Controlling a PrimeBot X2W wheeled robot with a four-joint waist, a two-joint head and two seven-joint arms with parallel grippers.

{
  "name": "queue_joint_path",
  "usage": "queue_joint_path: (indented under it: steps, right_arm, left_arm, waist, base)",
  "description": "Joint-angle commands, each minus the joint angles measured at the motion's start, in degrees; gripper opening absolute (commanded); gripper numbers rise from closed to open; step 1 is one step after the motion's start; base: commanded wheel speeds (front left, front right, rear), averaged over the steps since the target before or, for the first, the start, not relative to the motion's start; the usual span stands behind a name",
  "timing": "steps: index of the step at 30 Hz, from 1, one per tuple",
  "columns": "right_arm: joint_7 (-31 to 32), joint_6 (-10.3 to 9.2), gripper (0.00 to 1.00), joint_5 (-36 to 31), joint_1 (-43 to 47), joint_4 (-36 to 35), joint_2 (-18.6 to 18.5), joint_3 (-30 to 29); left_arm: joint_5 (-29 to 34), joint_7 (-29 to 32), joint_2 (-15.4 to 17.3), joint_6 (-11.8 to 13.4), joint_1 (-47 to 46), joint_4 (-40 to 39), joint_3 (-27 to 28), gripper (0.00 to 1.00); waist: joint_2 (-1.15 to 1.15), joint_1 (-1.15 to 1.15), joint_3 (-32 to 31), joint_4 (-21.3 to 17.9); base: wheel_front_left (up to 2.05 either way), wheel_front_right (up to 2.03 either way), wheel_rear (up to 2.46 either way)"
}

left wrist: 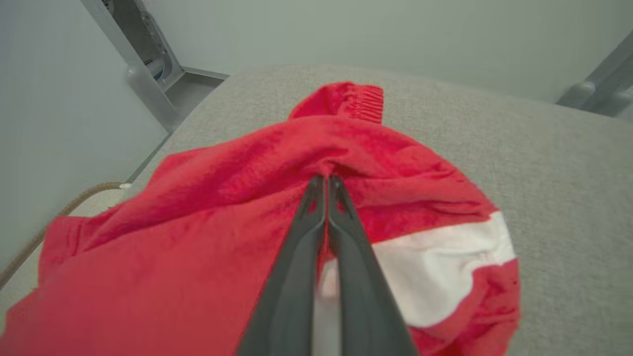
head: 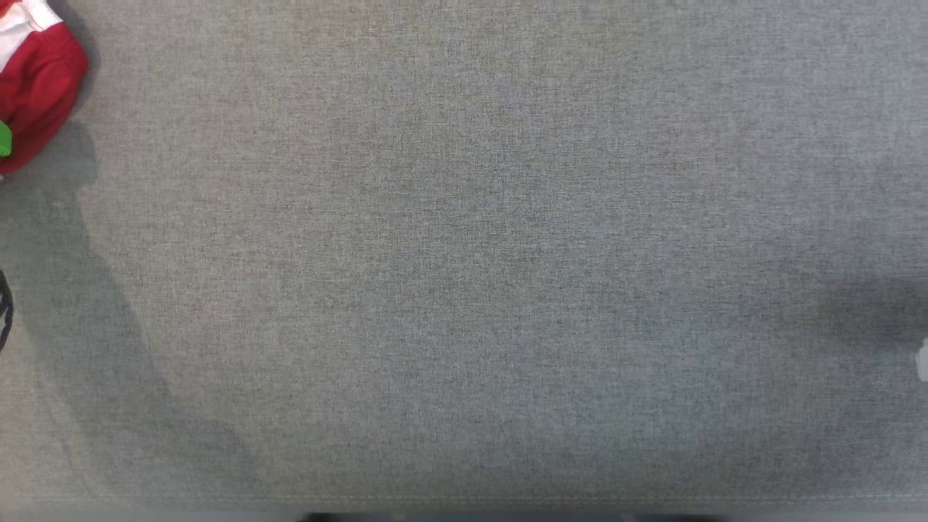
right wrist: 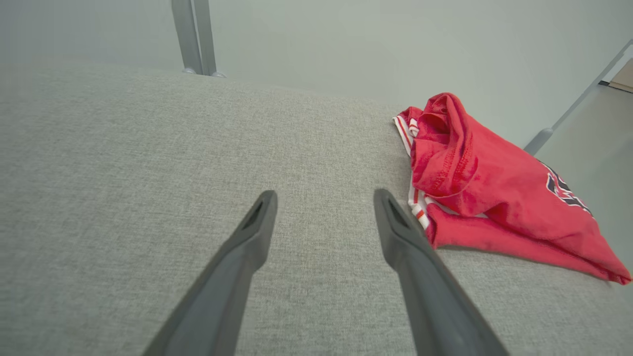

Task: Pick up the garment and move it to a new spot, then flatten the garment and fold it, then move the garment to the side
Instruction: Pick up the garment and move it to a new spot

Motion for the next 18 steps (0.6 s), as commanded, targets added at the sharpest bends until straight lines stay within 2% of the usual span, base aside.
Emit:
queue_joint_path:
  steps: [1, 8, 18]
  right_arm:
    - [-0.6, -0.11, 1.00, 0.1, -0.7, 0.6, 0.4, 0.5]
    - [-3.3, -0.11, 1.00, 0.6, -1.2, 5.4, 2.1, 2.7]
    - [-7.8, -0.11, 1.00, 1.3, -0.1, 13.1, 4.7, 4.7]
  left_arm:
    - [0.2, -1.5, 1.1, -0.2, -0.2, -0.5, -0.6, 0.00]
    - [1.5, -9.0, 4.1, -0.2, -3.3, -2.5, -3.4, 0.00]
    - [5.6, -10.3, 6.1, 0.2, -7.2, -10.9, -7.7, 0.00]
  waist:
    - [0.00, -0.01, -1.6, -0.4]
    - [0.00, -0.01, -6.6, -1.6]
    - [0.00, -0.01, -14.8, -5.7]
  base:
    - [0.00, 0.00, 0.00]
    - [0.00, 0.00, 0.00]
    - [0.00, 0.00, 0.00]
